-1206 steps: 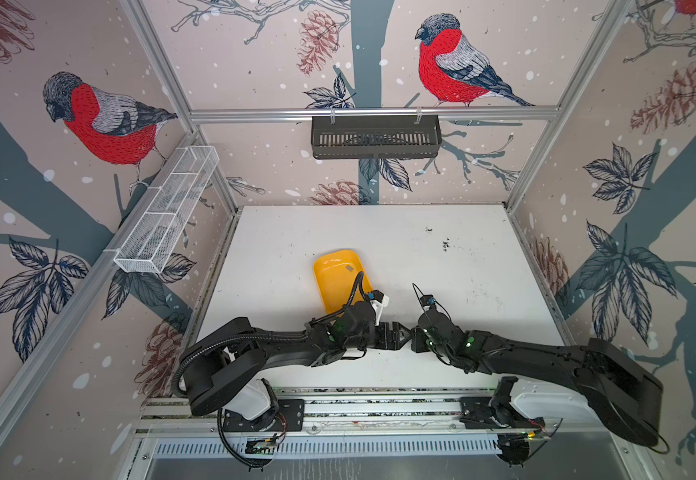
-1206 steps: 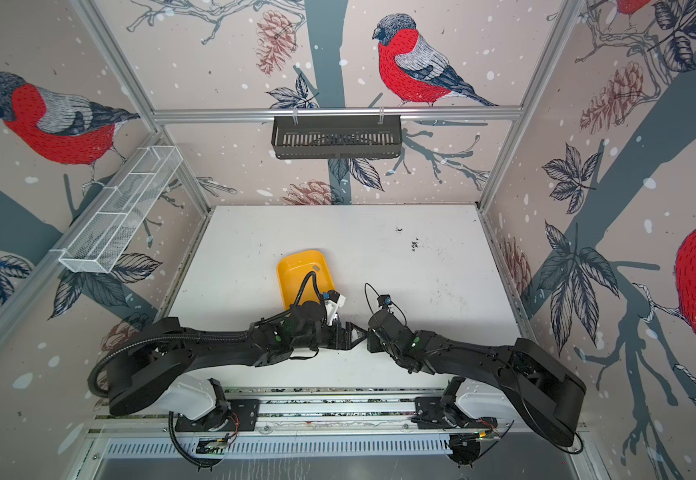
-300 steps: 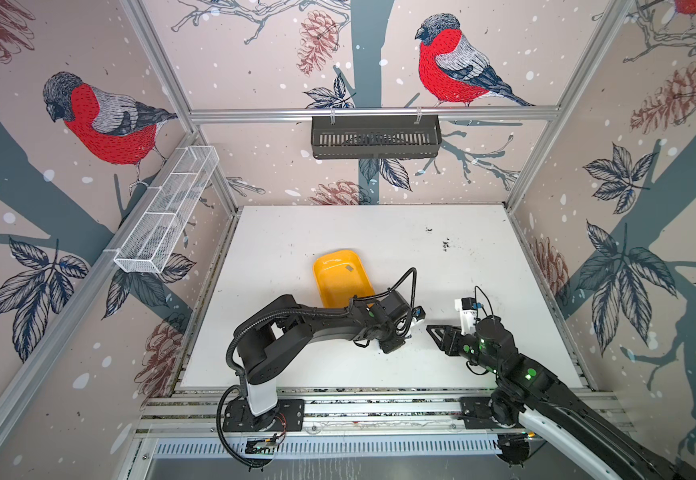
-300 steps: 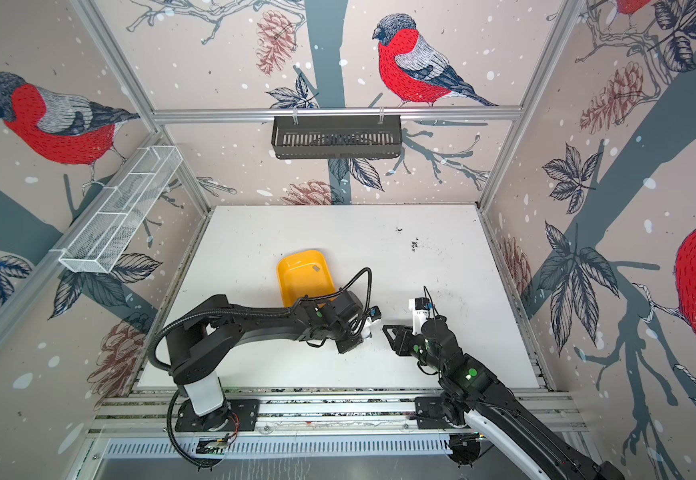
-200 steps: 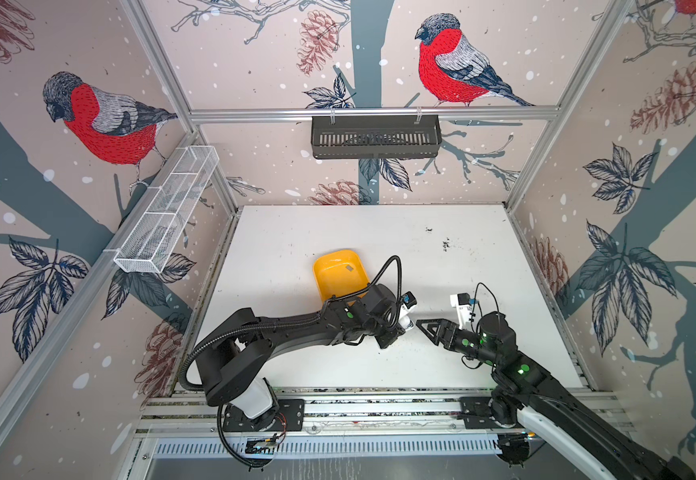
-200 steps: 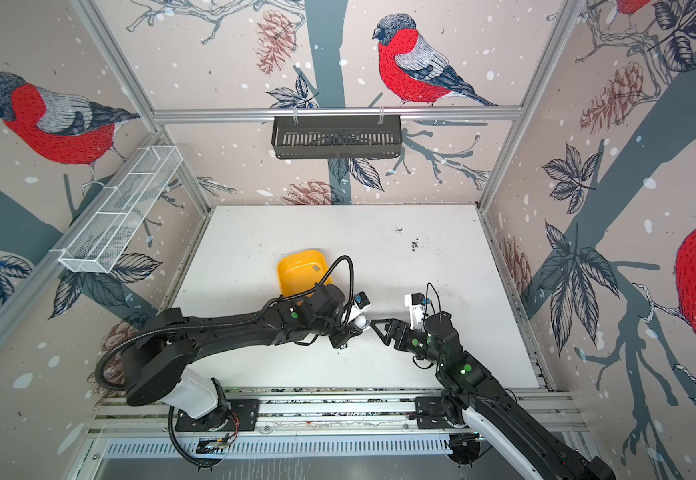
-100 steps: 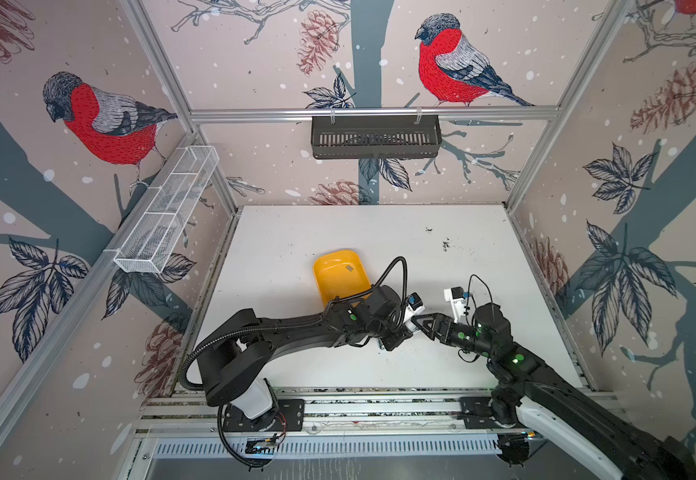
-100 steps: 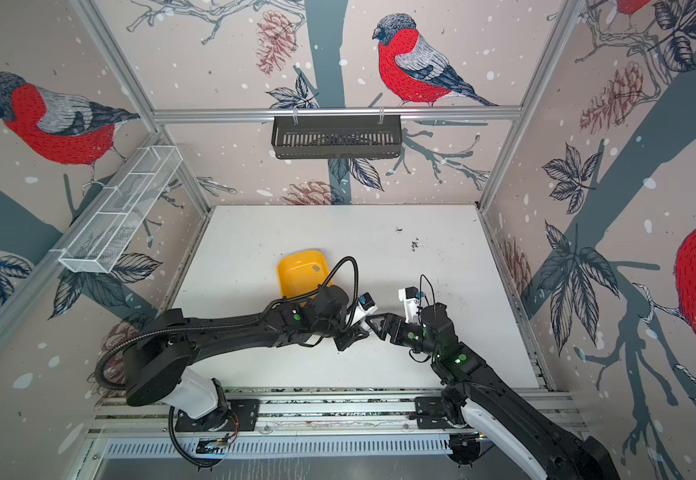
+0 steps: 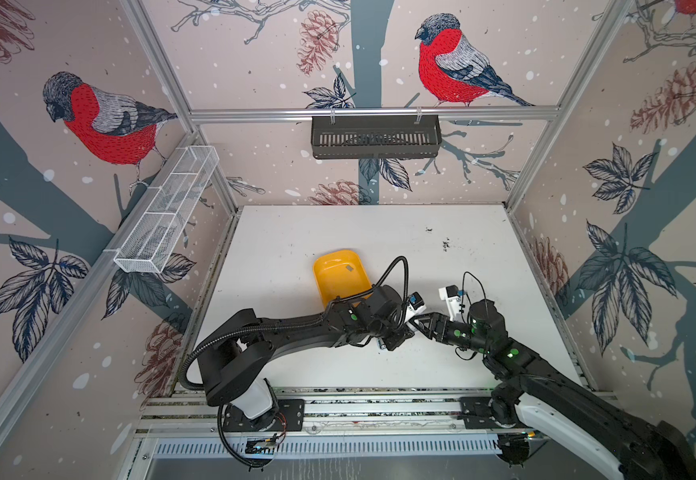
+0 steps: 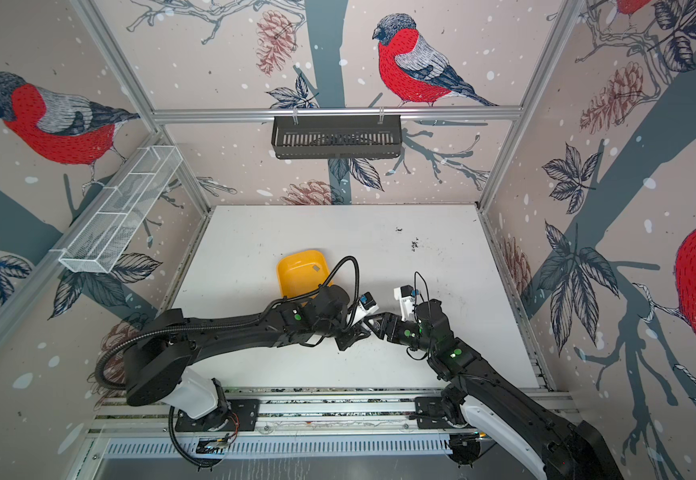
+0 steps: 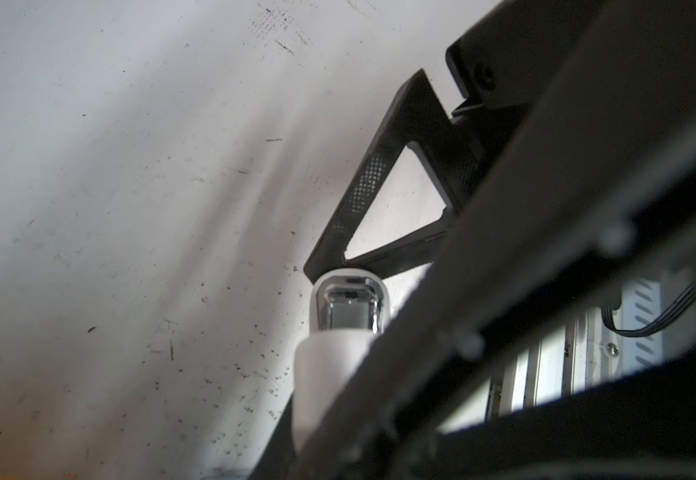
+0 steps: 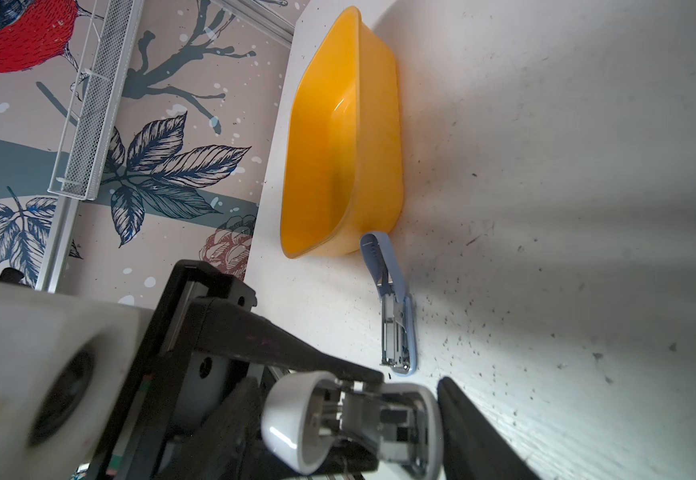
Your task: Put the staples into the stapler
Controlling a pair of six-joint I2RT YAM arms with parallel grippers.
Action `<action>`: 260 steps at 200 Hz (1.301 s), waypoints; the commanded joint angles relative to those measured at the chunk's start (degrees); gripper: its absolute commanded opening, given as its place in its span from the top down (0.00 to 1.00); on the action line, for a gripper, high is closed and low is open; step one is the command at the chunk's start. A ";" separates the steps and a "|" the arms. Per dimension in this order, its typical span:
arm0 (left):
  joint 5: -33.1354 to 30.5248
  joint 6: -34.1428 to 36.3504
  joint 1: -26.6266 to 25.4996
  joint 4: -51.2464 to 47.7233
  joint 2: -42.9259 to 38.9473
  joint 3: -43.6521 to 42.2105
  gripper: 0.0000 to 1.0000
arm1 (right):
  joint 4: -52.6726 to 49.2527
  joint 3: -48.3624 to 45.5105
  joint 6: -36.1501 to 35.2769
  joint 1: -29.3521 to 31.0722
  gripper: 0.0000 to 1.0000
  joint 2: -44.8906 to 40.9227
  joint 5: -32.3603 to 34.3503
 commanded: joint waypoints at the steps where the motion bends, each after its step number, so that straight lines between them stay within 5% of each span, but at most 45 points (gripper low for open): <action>1: -0.28 -0.59 -0.19 2.68 0.25 0.20 0.93 | 2.42 0.79 -0.41 0.15 0.39 0.56 -1.44; 119: 0.33 -1.76 -0.52 2.88 2.16 0.89 0.88 | 2.41 0.74 0.10 0.07 0.59 0.39 -1.08; 260: 0.58 -2.19 -0.66 3.41 2.09 0.58 0.80 | 2.06 0.26 0.32 -0.03 0.65 -0.44 -0.90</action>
